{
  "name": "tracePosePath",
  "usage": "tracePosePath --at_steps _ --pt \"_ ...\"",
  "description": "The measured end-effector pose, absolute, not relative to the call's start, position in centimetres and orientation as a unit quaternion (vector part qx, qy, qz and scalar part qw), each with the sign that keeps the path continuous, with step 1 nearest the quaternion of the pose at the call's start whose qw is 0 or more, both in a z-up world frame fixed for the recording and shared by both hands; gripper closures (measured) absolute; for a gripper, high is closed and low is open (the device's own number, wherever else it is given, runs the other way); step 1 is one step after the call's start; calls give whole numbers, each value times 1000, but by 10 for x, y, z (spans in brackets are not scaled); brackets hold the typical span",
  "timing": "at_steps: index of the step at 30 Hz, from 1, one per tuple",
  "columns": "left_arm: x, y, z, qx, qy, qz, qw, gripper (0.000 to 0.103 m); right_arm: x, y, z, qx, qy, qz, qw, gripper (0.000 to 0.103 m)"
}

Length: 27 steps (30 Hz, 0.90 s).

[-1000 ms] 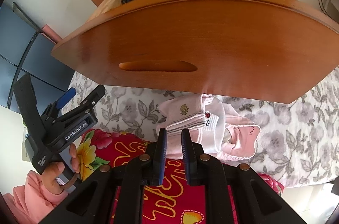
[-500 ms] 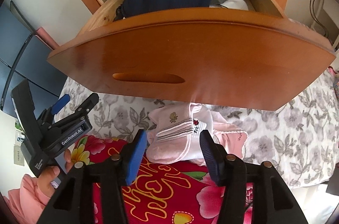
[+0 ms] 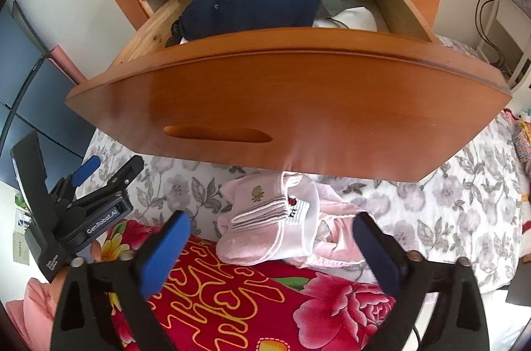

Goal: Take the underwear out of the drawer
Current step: 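Withdraw the open right gripper from the pink sock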

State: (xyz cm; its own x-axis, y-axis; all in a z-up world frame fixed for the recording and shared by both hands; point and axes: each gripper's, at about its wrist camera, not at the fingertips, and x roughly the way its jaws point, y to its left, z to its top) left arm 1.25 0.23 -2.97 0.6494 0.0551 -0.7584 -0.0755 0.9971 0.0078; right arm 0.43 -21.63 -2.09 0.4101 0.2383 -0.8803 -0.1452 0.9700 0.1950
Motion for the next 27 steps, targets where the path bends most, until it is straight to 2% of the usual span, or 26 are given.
tracePosePath --at_steps 16,27 --pt "13 2 -30 -13 418 36 908 5 2 -217 -15 42 501 121 856 0" --pt "12 1 -31 -13 416 36 908 5 -4 -218 29 39 442 135 886 0"
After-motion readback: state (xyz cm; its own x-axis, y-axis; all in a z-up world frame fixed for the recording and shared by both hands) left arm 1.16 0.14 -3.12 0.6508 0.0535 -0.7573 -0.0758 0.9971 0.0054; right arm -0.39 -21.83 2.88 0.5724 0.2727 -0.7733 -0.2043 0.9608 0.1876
